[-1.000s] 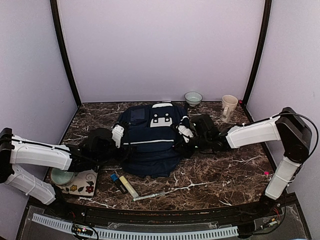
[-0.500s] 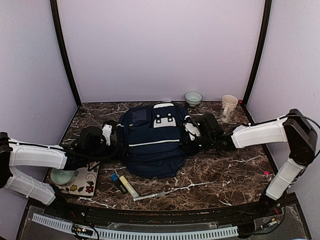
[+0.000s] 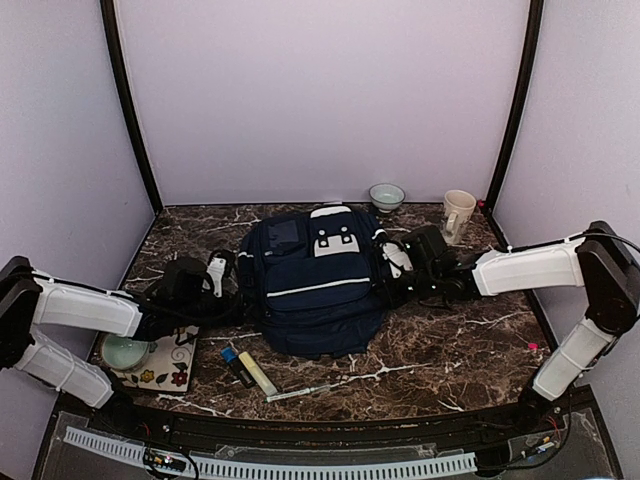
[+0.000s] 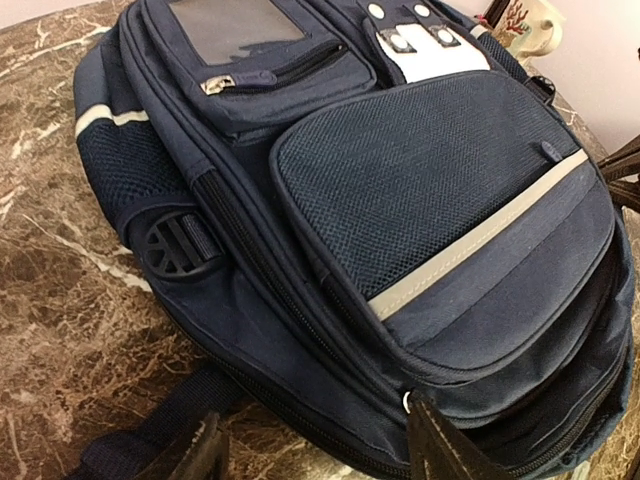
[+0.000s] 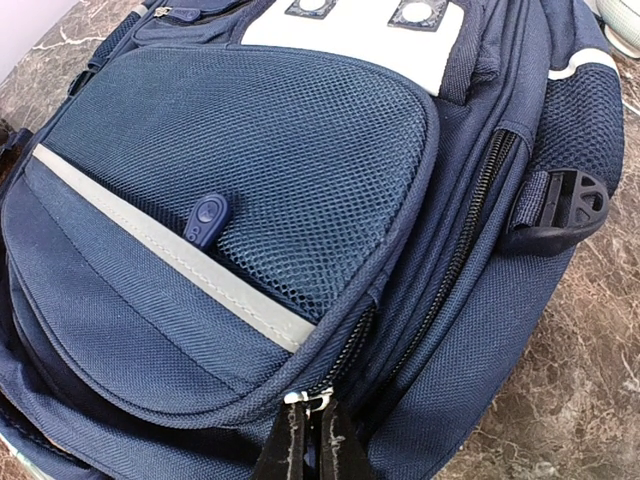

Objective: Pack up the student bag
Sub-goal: Hold the student bag at the center of the board.

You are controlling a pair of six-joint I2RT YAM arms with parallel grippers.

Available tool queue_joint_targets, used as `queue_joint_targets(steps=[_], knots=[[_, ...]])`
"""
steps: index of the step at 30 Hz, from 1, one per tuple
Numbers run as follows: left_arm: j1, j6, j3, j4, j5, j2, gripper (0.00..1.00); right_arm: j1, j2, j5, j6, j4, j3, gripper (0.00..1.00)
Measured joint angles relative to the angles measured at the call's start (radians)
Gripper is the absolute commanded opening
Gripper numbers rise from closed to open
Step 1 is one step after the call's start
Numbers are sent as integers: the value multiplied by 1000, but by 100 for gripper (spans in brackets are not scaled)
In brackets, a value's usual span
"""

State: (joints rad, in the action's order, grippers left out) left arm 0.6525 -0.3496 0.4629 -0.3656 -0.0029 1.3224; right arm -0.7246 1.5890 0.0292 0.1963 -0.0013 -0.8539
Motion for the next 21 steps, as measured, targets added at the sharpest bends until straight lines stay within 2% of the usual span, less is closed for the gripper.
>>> queue_joint_targets(steps=[15,21], knots=[[-3,2,6,-98,119,168,36,4,9,25,0,-2,-2,0],[-12,6,30,-171,164,286,30,6,23,39,0,-11,-10,0]])
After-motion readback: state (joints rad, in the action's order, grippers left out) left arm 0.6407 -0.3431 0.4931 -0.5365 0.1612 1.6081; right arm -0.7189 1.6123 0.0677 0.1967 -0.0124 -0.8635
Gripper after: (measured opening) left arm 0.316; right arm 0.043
